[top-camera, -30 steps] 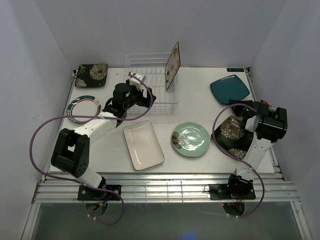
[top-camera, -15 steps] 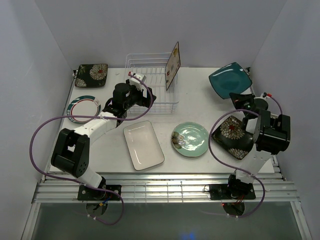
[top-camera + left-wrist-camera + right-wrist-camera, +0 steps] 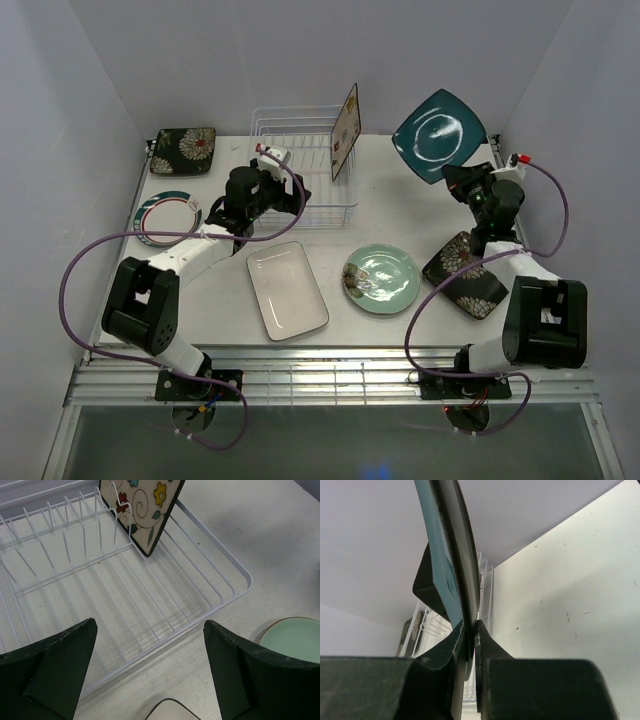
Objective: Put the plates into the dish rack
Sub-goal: Pick up the plate from the corner of the board, then insert the plate into the dish rack.
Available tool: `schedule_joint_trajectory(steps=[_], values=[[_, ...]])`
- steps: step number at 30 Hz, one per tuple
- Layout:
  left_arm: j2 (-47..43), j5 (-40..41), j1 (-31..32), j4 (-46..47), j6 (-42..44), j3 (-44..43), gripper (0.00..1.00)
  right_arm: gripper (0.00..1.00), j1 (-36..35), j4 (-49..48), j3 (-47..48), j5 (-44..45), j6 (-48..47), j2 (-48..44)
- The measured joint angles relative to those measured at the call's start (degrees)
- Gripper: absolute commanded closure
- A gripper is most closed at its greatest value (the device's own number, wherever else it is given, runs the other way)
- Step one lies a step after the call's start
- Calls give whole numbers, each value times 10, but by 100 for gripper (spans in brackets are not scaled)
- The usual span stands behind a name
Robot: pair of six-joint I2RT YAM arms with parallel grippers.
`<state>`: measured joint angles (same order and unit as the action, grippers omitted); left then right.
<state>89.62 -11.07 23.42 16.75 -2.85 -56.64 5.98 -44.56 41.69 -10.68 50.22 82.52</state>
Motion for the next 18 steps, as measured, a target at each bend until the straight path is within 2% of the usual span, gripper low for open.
schedule_joint_trajectory(steps=[4,12,18], values=[[-2,14,0,0,0,0,2,92,-49,64,13,48,-52,-33],[-5,92,0,0,0,0,2,92,-152,207,72,194,-144,-56],[-14,103,-5,0,-2,0,2,92,-206,243,105,258,-181,-57]])
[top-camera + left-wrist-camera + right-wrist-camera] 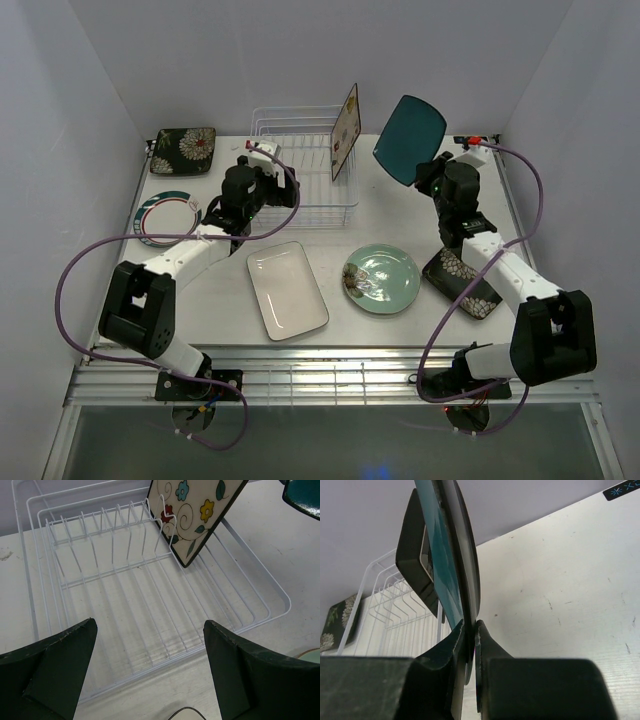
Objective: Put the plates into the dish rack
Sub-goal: Insert the plate into the dish rack.
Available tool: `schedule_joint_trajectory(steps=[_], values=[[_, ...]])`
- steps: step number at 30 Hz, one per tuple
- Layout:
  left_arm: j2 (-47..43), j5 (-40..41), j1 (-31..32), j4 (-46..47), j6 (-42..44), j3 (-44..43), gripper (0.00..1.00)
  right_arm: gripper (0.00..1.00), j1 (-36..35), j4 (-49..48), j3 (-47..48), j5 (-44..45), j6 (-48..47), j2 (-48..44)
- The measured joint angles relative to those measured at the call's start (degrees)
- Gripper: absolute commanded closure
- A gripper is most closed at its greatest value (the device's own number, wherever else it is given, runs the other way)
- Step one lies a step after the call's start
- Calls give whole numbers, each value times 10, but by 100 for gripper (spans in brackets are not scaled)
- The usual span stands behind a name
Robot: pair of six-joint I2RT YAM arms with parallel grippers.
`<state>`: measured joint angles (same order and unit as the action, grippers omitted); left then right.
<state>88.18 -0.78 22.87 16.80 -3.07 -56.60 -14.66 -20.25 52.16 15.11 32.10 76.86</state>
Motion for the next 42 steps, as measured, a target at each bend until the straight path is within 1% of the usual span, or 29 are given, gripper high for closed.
schedule_joint_trajectory(steps=[3,6,10,12,17,23,30,38,42], values=[[-2,1,-3,0,-2,0,2,92,-20,13,5,29,-17,0],[-3,-3,-7,0,-4,0,2,92,-36,59,29,45,-35,1],[-3,-9,-13,0,-7,0,2,92,-54,130,107,50,-58,22],[-3,-13,-16,0,-9,0,2,92,-67,142,135,63,-68,27],[-3,-20,-23,0,-13,0,2,92,-96,145,150,82,-85,26],[-3,-36,-36,0,-26,0,2,92,-110,212,193,82,-103,42],[-3,-55,-59,0,-43,0,2,92,-126,267,288,84,-123,109],[-3,-61,-63,0,-48,0,2,92,-143,384,480,69,-137,229],[-3,-61,-63,0,-49,0,2,92,-144,410,546,64,-140,281]])
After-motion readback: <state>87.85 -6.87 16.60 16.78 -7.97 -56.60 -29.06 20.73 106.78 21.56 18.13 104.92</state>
